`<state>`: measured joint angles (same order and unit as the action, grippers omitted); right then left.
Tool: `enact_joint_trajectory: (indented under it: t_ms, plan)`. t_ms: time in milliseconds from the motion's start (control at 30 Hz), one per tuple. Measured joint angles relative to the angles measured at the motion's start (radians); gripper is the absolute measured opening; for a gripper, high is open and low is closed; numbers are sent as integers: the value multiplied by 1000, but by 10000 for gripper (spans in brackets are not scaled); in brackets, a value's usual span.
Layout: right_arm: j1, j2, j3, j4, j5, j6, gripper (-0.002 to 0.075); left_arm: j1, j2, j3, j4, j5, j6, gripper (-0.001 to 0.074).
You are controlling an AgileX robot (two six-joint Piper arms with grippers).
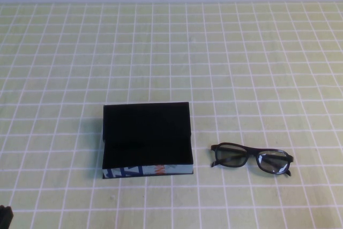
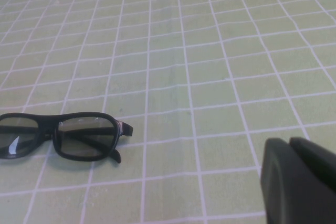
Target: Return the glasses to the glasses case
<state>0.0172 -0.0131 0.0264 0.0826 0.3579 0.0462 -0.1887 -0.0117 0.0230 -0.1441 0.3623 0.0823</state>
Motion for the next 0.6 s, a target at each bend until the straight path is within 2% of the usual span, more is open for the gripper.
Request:
enact_joint_trajectory:
  t_ms: [400,600]
  plan:
    - [0,0,0,0,-11,0,-18,0,0,0,0,0,3,-3]
    - [0,0,2,0,-192,0,-18,0,0,0,0,-126,1,-3]
